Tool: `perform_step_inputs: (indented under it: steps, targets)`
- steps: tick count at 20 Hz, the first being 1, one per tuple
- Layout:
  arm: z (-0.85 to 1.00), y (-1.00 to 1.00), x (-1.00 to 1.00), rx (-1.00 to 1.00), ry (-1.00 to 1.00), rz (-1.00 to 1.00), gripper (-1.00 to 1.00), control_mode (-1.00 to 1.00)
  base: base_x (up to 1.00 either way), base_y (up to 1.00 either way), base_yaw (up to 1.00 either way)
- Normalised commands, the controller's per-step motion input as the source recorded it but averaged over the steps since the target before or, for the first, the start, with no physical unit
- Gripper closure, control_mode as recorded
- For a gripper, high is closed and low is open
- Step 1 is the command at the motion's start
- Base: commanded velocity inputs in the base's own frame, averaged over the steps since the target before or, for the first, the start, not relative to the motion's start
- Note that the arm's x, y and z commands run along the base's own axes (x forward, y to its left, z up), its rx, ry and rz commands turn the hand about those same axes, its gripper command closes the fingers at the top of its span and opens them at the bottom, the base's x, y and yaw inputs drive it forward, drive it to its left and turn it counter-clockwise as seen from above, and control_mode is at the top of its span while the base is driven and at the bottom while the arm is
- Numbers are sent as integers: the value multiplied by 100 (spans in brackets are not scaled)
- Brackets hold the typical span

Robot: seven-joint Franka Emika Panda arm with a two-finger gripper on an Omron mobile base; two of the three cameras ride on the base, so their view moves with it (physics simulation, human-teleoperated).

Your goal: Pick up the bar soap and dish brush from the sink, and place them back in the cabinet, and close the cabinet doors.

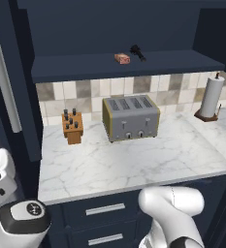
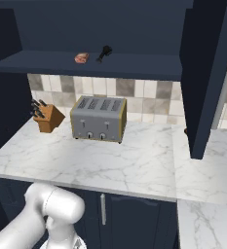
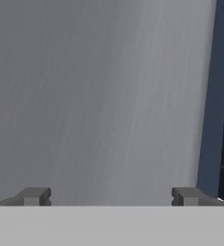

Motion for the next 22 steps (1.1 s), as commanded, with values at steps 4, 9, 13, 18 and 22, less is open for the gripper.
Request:
perform_step_inputs:
  steps: [4, 9, 13, 18, 22]
  targets:
    - [-7, 14, 46, 0, 0, 0, -100, -100, 0, 0, 0]
    - [-6, 9, 43, 0, 0, 0, -100, -100, 0, 0, 0]
    - [-1, 1, 23, 0, 0, 0, -100, -100, 0, 0, 0]
    - [0, -1, 10, 0, 0, 0, -100, -100, 0, 0, 0]
    - [0, -21, 0, 0, 0, 0, -100, -100, 0, 0, 0]
